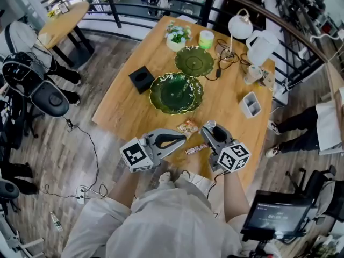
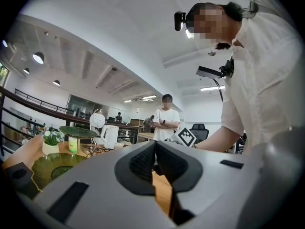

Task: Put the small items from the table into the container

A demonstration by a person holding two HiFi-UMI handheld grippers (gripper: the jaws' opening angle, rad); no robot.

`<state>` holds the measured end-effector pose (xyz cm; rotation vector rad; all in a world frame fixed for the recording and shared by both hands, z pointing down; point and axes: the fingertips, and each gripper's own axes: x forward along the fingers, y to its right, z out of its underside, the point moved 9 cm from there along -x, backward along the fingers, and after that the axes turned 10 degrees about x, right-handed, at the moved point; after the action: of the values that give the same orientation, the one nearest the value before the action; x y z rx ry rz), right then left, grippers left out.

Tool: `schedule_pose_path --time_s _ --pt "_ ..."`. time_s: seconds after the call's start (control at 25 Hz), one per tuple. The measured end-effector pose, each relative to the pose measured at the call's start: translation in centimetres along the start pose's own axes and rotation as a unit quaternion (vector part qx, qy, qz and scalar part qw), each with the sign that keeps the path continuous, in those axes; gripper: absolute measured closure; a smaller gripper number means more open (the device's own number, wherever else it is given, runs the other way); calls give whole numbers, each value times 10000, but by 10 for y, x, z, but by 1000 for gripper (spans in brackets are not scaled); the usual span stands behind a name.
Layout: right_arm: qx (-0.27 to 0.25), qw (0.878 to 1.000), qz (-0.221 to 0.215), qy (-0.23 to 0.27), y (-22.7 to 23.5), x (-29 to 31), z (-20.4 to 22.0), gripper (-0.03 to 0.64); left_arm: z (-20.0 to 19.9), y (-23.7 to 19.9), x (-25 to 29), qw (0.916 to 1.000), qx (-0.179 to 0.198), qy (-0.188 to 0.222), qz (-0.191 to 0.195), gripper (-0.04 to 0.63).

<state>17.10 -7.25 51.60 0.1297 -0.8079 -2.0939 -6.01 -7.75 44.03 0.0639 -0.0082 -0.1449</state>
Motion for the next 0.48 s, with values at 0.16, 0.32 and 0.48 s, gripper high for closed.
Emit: schedule_pose_path --time_s 0.16,0.32,0.48 --pt "306 9991 -189 229 -3 -4 -5 454 -3 0 1 10000 21 0 -4 586" --pt "241 9992 -236 208 -4 3 -10 454 -3 -1 -1 10000 17 4 -41 586" --pt "200 9990 -297 263 -5 14 -24 454 -3 -4 -6 9999 15 -21 -109 586"
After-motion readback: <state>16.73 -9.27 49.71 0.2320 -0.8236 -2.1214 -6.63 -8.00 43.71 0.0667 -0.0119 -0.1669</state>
